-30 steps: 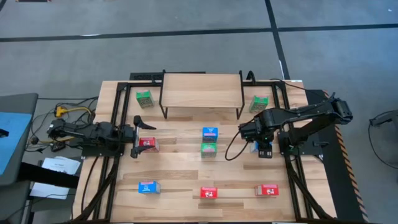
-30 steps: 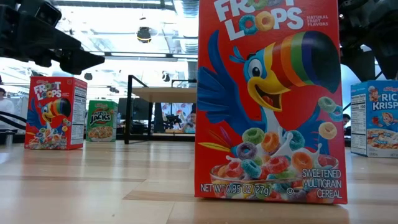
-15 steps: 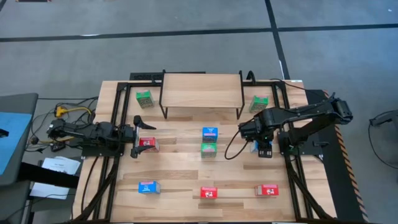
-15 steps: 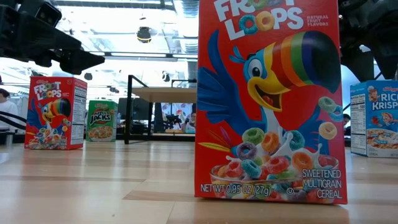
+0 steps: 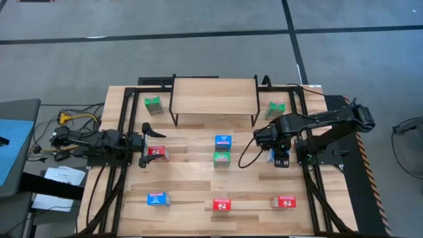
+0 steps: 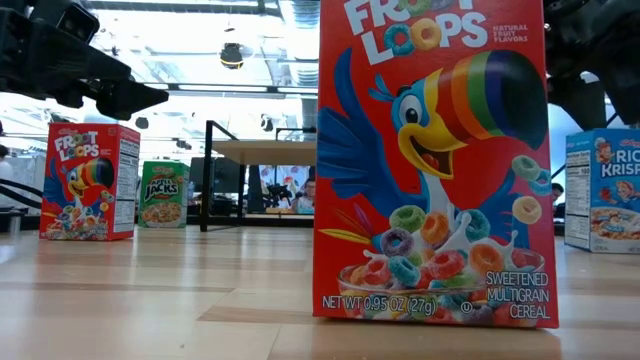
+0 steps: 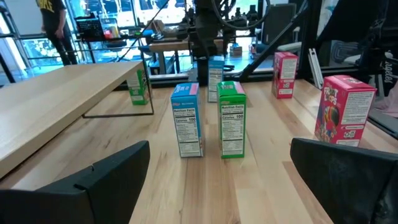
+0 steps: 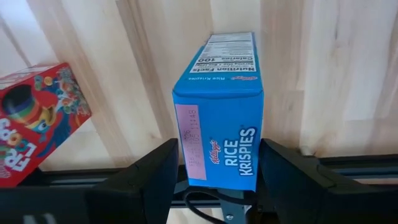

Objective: Stack cereal on shelf
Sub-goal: Put the top right blue cereal box on the shelf

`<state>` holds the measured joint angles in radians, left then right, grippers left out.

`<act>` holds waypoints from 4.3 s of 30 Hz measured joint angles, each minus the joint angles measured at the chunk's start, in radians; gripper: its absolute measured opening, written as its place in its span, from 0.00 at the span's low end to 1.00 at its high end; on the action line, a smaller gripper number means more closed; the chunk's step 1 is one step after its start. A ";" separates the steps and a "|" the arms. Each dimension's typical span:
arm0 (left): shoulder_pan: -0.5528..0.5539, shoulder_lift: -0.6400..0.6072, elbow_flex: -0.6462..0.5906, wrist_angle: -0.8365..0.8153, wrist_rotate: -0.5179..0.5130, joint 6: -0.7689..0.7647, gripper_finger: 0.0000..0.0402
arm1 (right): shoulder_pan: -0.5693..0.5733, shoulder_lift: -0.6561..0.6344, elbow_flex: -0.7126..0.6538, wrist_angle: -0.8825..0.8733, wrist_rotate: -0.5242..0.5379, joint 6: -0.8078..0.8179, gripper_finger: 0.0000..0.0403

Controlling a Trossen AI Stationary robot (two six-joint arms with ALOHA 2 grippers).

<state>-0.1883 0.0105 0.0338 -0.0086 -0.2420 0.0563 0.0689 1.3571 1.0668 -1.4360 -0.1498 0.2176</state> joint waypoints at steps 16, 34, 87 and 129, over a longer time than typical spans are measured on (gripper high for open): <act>0.000 0.000 0.000 0.000 0.000 0.000 0.94 | 0.000 0.000 0.000 0.003 0.015 0.013 0.87; 0.000 0.000 0.000 0.000 0.000 0.000 0.94 | 0.000 0.054 -0.013 0.025 0.082 0.039 0.86; 0.000 0.000 0.000 0.000 0.000 0.000 0.94 | 0.000 0.088 0.295 -0.096 0.117 0.007 0.44; 0.000 0.000 -0.001 0.000 0.000 0.000 0.94 | -0.636 0.089 0.713 0.199 0.315 -0.668 0.45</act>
<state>-0.1886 0.0105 0.0332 -0.0086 -0.2424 0.0559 -0.5671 1.4456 1.7794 -1.2366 0.1651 -0.4507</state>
